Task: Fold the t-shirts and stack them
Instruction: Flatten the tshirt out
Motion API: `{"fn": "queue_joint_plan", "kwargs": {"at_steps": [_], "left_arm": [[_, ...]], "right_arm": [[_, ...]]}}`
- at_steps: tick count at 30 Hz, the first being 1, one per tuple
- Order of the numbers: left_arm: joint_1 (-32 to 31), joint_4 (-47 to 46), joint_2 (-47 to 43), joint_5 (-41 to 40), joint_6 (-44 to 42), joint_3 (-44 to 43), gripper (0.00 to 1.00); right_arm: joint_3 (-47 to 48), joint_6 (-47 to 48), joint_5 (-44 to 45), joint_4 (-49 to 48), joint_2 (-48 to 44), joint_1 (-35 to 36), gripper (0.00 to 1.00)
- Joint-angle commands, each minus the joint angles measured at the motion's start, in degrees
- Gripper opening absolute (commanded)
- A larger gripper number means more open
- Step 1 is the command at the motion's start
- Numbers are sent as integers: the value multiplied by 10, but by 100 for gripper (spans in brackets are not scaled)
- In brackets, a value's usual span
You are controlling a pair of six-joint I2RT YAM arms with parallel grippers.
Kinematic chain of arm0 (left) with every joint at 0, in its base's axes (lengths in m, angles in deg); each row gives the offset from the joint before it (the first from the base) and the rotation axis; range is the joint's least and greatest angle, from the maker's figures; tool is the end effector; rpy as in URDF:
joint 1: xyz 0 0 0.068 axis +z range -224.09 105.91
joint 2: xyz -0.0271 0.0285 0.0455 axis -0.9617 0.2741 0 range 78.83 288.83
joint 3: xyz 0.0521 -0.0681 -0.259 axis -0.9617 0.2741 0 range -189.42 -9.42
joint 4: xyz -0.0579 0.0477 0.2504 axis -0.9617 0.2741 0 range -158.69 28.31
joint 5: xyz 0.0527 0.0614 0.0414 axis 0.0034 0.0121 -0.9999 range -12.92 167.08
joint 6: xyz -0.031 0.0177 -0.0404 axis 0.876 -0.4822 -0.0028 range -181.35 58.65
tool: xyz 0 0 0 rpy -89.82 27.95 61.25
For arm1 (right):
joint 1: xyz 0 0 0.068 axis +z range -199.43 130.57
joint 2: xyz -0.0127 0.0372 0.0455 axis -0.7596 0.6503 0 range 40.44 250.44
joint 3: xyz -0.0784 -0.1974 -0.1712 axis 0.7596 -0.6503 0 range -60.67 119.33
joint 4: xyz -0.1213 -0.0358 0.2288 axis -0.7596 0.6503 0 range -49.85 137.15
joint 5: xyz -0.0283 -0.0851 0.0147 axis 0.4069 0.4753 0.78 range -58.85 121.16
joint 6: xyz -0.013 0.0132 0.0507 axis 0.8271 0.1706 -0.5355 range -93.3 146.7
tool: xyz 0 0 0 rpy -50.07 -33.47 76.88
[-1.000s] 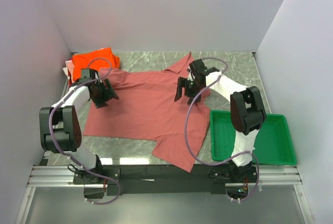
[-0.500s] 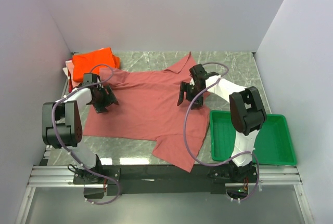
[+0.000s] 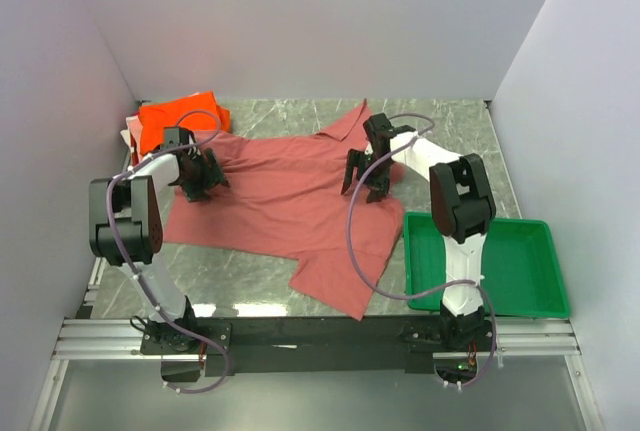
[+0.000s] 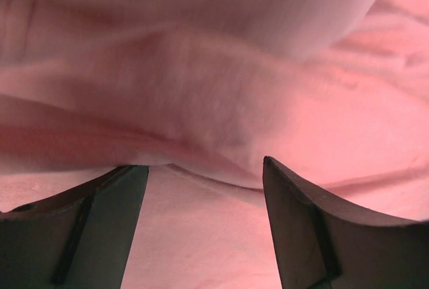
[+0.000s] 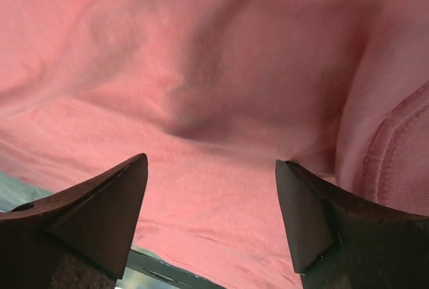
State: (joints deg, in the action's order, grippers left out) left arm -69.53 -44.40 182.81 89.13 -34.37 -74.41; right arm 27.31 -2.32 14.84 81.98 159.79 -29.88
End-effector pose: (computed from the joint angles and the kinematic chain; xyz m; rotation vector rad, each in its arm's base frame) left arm 0.3603 0.0212 0.1650 -0.6678 2.6136 -0.4038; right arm 0.3934 0.1504 0.1637 0.1804 2.9343 0.5626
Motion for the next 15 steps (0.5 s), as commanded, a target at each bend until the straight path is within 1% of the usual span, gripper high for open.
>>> {"fn": "queue_joint_plan", "kwargs": {"at_steps": [1, 3, 6, 9, 12, 15], "left_arm": [[0, -8, 65, -15, -23, -23, 76], [0, -7, 78, -5, -22, -42, 76], [-1, 0, 97, 2, -20, -82, 76], [-1, 14, 96, 3, -18, -120, 76], [-1, 30, 68, -7, -18, -130, 76], [0, 34, -3, -36, -19, -103, 77]], "right_arm": [[58, 13, 19, 21, 48, -20, 83], [86, 16, 16, 33, 63, -22, 83], [153, 21, 10, 58, 97, -25, 83], [197, 29, -1, 80, 115, -26, 83], [223, 32, -21, 92, 120, -26, 83], [224, 31, -38, 88, 105, -25, 83]]}}
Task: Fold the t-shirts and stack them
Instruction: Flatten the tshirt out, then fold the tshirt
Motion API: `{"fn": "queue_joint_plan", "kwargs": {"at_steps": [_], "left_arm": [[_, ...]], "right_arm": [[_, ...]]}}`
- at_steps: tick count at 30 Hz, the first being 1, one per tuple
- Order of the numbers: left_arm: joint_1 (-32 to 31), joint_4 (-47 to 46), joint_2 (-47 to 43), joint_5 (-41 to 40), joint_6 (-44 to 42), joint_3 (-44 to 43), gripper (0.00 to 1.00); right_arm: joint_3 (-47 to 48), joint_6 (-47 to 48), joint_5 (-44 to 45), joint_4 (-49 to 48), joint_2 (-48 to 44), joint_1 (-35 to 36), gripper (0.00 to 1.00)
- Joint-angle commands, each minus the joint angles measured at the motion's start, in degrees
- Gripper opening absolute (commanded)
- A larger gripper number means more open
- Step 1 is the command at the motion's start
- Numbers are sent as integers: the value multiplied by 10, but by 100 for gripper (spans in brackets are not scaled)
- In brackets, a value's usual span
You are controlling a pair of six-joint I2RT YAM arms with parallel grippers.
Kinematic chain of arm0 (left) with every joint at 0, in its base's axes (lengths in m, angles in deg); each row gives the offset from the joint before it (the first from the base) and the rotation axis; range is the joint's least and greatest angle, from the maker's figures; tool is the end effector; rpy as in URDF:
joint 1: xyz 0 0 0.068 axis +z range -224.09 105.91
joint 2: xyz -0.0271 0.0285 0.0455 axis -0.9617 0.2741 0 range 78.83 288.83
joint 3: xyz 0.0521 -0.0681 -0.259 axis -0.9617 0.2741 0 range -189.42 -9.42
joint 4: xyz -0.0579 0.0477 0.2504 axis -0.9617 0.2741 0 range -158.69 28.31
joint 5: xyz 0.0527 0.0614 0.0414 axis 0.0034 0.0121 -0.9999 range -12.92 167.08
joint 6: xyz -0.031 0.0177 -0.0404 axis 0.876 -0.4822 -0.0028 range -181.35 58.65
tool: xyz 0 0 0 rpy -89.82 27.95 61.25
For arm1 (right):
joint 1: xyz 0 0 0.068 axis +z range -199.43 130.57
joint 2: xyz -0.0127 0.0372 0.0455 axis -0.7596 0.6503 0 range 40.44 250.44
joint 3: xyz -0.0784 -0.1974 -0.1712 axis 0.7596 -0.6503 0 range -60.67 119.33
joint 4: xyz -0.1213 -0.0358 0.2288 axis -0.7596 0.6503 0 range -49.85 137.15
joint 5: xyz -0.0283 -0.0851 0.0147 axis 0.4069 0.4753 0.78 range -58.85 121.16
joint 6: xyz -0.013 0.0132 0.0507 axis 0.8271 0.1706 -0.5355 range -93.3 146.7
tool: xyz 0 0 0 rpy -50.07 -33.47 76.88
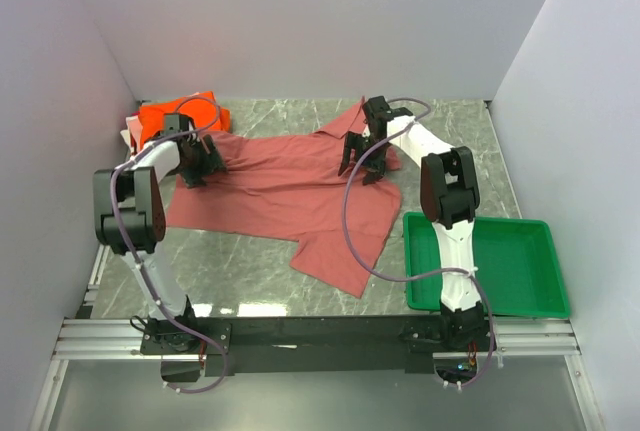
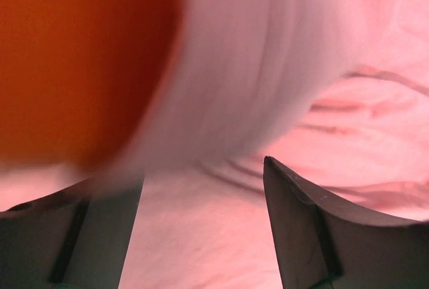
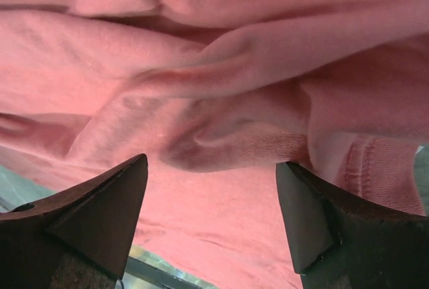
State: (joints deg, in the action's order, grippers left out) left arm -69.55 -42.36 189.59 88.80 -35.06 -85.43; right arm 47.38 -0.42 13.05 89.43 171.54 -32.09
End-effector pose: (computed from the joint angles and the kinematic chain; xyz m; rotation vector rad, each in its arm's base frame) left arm 0.4010 0.0246 0.1747 -0.6383 2.5799 -0.3971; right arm 0.4503 0.1523 0.1689 0.1764 2.9114 0.6016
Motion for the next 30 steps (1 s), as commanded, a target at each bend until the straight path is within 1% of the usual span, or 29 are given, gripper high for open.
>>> {"fn": "queue_joint_plan", "kwargs": {"at_steps": [1, 2, 5, 9, 11, 14, 18, 20, 24, 30], "left_arm": [[1, 15, -111, -48, -13, 17, 77], [2, 27, -132, -89, -9, 27, 77], [17, 48, -206, -161, 23, 74, 78], [68, 52, -301, -200, 54, 166, 74], [83, 51, -314, -207, 55, 186, 72], [113, 51, -303, -192, 52, 207, 68], [142, 37, -270, -184, 47, 221, 57], [144, 26, -261, -185, 43, 226, 54], [146, 14, -230, -169, 40, 229, 45], [149, 4, -206, -184, 38, 246, 45]], "right_arm": [[21, 13, -24, 9, -19, -4, 83], [17, 12, -27, 6, -25, -4, 83], [-9, 9, -34, -13, -57, -4, 83], [-61, 7, -46, -37, -109, -3, 83], [-80, 7, -46, -44, -128, -2, 83], [-135, 3, -38, -62, -190, 1, 82], [-183, 0, -31, -83, -255, 3, 82], [-206, 0, -30, -85, -283, 3, 82], [-238, 9, -24, -83, -313, 4, 82], [-272, 8, -14, -86, -345, 3, 82]]}}
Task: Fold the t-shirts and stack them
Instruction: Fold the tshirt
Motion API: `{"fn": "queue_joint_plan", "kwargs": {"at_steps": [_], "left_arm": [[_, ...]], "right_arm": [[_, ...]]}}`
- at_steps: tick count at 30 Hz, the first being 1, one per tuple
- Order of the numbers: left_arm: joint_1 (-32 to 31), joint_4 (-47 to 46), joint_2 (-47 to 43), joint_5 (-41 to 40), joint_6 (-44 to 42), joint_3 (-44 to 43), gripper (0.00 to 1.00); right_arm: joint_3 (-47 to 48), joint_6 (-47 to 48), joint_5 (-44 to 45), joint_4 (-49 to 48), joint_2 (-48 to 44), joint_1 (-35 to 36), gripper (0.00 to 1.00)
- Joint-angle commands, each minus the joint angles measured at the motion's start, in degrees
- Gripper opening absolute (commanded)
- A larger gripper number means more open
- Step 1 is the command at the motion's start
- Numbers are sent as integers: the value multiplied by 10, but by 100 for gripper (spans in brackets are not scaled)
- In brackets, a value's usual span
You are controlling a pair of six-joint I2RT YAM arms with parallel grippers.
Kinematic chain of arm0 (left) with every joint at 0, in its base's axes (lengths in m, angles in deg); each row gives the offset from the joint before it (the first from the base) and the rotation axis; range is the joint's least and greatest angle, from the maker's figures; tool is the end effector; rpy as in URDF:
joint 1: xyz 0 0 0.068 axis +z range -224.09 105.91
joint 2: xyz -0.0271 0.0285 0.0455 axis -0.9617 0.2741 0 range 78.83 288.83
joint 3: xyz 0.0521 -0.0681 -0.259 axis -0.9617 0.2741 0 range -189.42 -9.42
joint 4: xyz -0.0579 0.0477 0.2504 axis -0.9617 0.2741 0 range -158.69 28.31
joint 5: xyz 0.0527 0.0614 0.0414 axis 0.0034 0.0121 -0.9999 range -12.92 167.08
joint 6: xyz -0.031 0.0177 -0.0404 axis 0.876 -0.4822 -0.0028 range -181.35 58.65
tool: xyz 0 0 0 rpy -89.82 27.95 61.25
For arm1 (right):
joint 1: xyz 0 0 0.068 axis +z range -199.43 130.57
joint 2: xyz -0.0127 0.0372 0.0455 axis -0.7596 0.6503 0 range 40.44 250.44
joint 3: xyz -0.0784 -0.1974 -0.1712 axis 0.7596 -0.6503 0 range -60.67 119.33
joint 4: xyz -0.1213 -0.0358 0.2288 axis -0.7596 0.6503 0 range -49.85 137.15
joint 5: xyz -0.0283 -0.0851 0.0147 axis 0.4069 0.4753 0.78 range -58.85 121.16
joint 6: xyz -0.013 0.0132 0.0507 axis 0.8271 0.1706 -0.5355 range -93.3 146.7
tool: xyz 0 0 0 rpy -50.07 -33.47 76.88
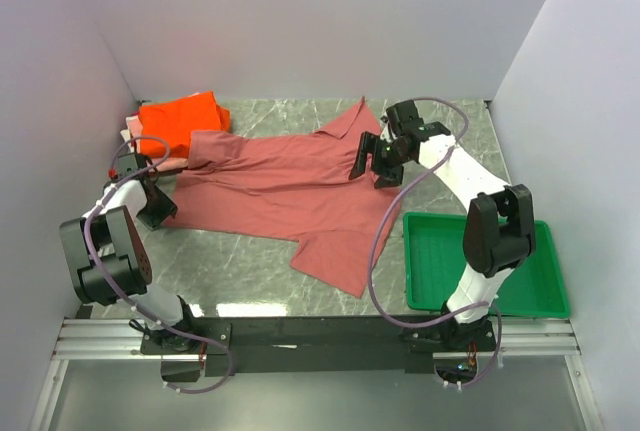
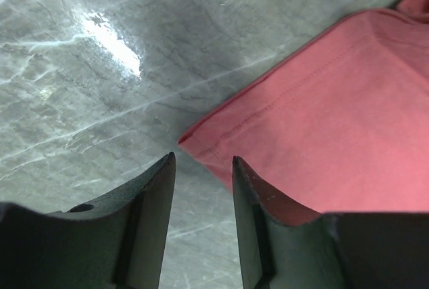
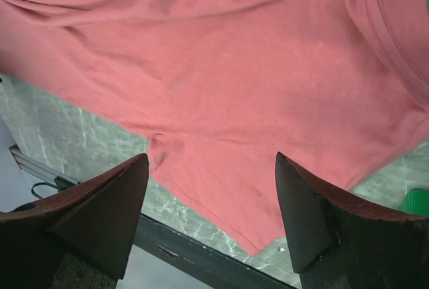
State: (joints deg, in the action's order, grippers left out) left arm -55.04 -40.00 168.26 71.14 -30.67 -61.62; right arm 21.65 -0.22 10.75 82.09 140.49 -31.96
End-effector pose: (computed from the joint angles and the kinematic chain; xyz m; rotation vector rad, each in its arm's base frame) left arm 0.2761 0.0992 0.1772 -1.1676 2.4483 0.0813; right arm 0.3510 0.1236 0.2633 0.0908 2.6949 0.7246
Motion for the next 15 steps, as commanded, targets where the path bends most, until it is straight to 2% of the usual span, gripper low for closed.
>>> {"fn": "queue_joint_plan", "kwargs": {"at_steps": [1, 10, 15], "left_arm": [[4, -21, 11, -9, -7, 8, 46], [11, -42, 43, -5, -19, 7, 45], [16, -50, 58, -3, -32, 10, 42]], "right_arm": [[-17, 6, 8, -13, -38, 2, 82], [-40, -8, 8, -17, -63, 7, 82], [-69, -16, 13, -25, -81, 14, 82]]}}
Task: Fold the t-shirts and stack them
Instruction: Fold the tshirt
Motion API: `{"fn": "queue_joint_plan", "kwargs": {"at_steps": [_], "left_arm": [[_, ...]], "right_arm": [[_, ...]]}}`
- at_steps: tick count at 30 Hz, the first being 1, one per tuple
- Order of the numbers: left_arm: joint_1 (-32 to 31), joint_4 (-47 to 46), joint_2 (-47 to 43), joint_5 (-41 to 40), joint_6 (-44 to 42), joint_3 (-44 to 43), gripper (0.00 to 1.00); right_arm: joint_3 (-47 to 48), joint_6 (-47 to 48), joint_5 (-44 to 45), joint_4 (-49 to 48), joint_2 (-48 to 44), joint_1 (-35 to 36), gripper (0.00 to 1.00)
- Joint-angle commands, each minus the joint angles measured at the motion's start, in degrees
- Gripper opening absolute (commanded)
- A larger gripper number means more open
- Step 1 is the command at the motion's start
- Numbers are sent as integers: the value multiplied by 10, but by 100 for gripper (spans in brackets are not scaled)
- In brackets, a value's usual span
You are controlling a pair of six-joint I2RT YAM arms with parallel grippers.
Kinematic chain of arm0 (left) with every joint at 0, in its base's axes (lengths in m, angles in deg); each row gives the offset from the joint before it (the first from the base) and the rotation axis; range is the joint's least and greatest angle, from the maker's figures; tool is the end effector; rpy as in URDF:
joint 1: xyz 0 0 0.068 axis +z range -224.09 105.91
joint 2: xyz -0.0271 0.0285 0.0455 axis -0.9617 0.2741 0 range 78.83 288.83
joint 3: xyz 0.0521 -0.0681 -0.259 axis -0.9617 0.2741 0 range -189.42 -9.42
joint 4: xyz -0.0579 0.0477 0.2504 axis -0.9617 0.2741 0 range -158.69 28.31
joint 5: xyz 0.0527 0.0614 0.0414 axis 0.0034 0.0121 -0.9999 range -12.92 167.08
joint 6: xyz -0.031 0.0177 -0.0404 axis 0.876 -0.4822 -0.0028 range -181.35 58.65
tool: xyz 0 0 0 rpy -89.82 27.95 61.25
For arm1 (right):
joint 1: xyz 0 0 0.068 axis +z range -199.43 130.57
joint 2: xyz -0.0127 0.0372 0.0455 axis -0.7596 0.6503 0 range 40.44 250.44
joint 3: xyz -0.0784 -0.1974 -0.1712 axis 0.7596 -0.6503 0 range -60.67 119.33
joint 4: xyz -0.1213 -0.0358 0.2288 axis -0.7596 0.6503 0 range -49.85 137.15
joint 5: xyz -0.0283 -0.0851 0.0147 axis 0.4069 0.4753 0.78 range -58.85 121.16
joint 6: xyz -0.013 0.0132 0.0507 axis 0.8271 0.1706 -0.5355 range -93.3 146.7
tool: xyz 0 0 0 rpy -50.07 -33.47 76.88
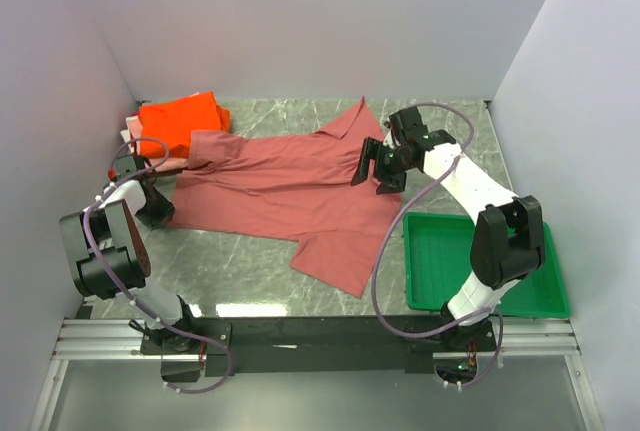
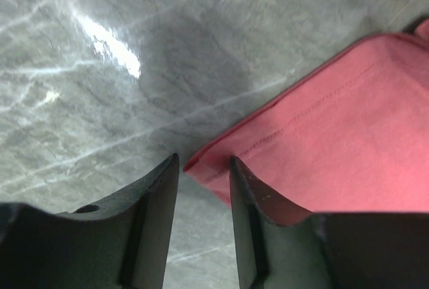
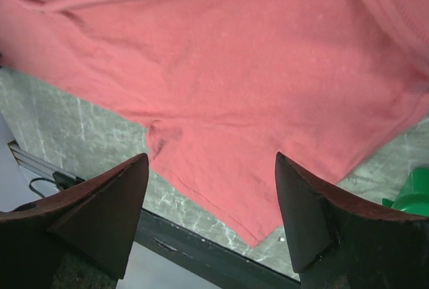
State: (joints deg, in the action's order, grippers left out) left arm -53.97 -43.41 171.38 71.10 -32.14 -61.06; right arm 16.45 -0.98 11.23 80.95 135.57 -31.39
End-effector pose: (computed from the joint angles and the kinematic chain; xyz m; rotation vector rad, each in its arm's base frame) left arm 0.2807 0.1067 0.1621 -1.1613 2.4575 0.0960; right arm 0.3298 0.1203 0.2658 0.0942 2.6832 0.7249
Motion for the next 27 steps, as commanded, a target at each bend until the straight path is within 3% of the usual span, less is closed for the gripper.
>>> {"fn": "queue_joint_plan", "kwargs": {"at_steps": [1, 4, 13, 20, 27], "left_arm": [[7, -18, 28, -2, -19, 5, 40], [8, -21, 33, 2, -23, 6, 32], [10, -34, 44, 32, -34, 6, 23], [11, -36, 37, 64, -41, 20, 2], [12, -33, -11, 35, -31, 55, 10]], "right_arm": [[-21, -11, 10, -14, -35, 12, 82], [-38, -12, 23, -14, -48, 23, 82], [-160, -39, 44, -25, -109, 88, 82], [-254, -90, 73, -33, -160, 136, 82], [-312, -139, 77, -47, -195, 177, 81]]}}
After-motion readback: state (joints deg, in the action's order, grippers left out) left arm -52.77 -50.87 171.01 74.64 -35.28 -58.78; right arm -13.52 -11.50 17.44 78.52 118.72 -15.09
